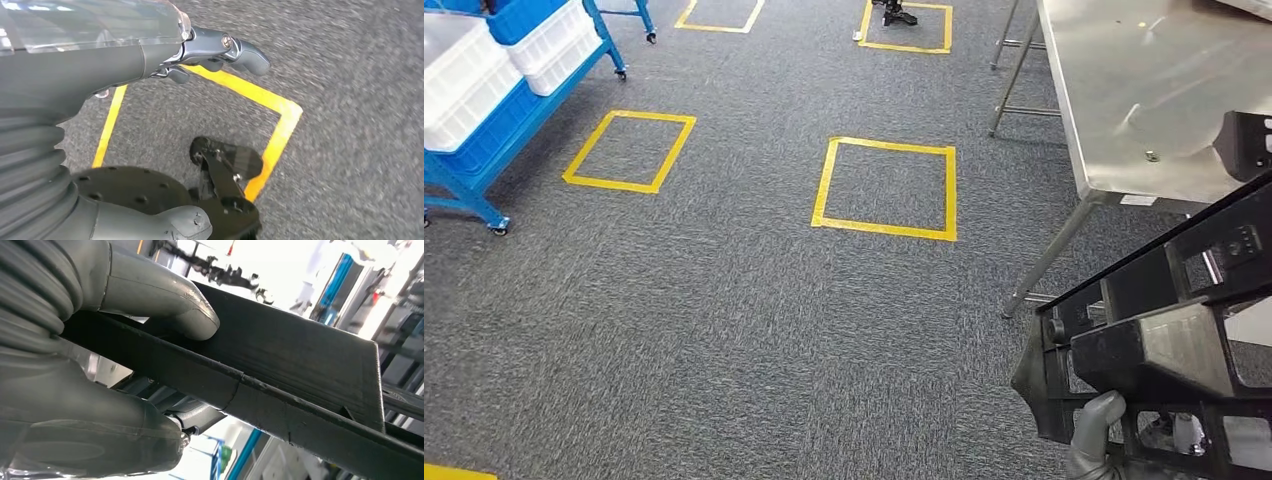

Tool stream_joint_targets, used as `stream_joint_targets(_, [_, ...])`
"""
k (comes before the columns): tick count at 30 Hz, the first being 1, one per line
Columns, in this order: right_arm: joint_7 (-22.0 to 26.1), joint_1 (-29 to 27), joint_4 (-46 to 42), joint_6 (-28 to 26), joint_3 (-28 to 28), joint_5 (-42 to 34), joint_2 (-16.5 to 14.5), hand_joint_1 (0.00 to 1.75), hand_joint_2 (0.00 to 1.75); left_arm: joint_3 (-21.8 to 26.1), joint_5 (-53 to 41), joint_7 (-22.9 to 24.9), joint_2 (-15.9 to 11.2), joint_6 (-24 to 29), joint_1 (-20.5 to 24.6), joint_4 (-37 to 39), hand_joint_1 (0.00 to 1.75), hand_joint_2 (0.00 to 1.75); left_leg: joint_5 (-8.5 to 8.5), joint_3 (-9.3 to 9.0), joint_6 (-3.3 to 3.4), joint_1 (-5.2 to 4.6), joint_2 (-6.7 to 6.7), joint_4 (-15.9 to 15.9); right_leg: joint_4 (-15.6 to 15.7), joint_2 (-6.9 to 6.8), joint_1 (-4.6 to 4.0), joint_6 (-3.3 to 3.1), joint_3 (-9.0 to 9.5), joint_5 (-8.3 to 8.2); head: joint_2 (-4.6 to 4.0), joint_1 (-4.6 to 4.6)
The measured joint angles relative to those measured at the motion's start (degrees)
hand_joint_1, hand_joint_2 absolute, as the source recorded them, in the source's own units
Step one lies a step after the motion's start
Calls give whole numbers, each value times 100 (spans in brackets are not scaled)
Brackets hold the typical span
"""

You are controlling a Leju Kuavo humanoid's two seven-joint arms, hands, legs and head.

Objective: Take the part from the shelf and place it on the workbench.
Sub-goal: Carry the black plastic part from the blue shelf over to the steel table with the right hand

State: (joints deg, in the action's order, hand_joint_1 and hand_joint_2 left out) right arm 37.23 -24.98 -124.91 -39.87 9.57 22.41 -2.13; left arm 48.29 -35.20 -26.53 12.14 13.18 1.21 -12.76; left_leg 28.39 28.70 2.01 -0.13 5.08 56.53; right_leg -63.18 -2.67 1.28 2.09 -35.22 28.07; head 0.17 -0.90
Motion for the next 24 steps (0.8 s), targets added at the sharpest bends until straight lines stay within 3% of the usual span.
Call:
stream_joint_targets(2, [-2, 0, -1, 0, -10, 13, -5, 175, 175, -8, -16, 3, 4, -10, 7, 0, 0, 175, 63, -23, -78, -16, 103, 47, 444, -160, -29, -57, 263, -97, 0, 11])
stream_joint_targets(4, [-3, -11, -3, 0, -22, 21, -11, 175, 175, -14, -19, 7, 8, -15, 23, 0, 0, 175, 95, -68, -144, -21, 207, 59, 467, -58, -51, -141, 254, -89, 0, 22])
stream_joint_targets(5, [-2, -19, -3, 0, -28, 25, -16, 175, 175, -18, -20, 8, 9, -16, 33, 0, 0, 175, 123, -84, -179, -8, 184, 78, 477, 7, -42, -179, 249, -100, 0, 22])
stream_joint_targets(7, [-1, -25, -9, 0, -32, 38, -28, 175, 175, -23, -22, 20, 8, -17, 38, 0, 0, 175, 333, 2, -237, 24, -82, 337, 503, 137, -15, -252, 239, -135, 0, 33])
stream_joint_targets(9, [-1, -19, -13, 0, -32, 54, -39, 175, 175, -25, -23, 49, 8, -16, 23, 0, 0, 175, 719, 310, -265, 48, -389, 1021, 505, 265, -14, -298, 220, -155, 0, 44])
stream_joint_targets(11, [-1, -14, -12, 0, -32, 68, -48, 175, 175, -24, -23, 87, 8, -8, 10, 0, 0, 175, 928, 628, -267, 52, -451, 1671, 491, 416, -36, -314, 205, -161, 0, 46])
stream_joint_targets(12, [-1, -12, -11, 0, -32, 73, -50, 175, 175, -23, -23, 101, 8, -2, 7, 0, 0, 175, 859, 676, -255, 51, -460, 1730, 480, 505, -47, -315, 203, -162, 0, 46])
stream_joint_targets(13, [-1, -9, -11, 0, -32, 79, -53, 175, 175, -22, -23, 111, 8, 6, 6, 0, 0, 175, 681, 622, -234, 51, -484, 1558, 469, 594, -53, -316, 204, -162, 0, 46])
stream_joint_targets(14, [-2, -3, -11, 0, -32, 85, -57, 175, 175, -21, -23, 115, 7, 13, 6, 0, 0, 175, 438, 485, -207, 51, -550, 1203, 461, 680, -56, -315, 207, -162, 0, 46])
stream_joint_targets(16, [-3, 15, -9, 0, -32, 93, -67, 175, 175, -18, -24, 121, 5, 24, 3, 0, 0, 175, 107, 203, -155, 50, -824, 473, 447, 833, -57, -289, 193, -172, 0, 44])
stream_joint_targets(18, [-3, 31, -3, 0, -32, 100, -72, 175, 175, -16, -26, 126, 3, 27, 10, 0, 0, 175, 45, 104, -124, 33, -962, 189, 450, 965, -38, -222, 155, -204, -1, 42])
stream_joint_targets(20, [-3, 37, 1, 0, -32, 109, -75, 175, 175, -15, -26, 124, 8, 28, 25, 0, 0, 175, -4, 84, -77, 30, -839, 133, 466, 1066, -18, -143, 123, -240, 0, 42])
stream_joint_targets(22, [-3, 43, 2, 0, -32, 133, -79, 175, 175, -13, -25, 122, 17, 28, 29, 0, 0, 175, -76, 65, 2, 51, -682, 48, 297, 853, -41, -102, 23, -112, 0, 20])
stream_joint_targets(24, [-3, 64, 4, 0, -30, 158, -80, 175, 175, -8, -25, 127, 26, 25, 15, 0, 0, 175, -113, 82, 50, 46, -510, 8, -285, 485, -55, -83, -256, 251, 0, -9])
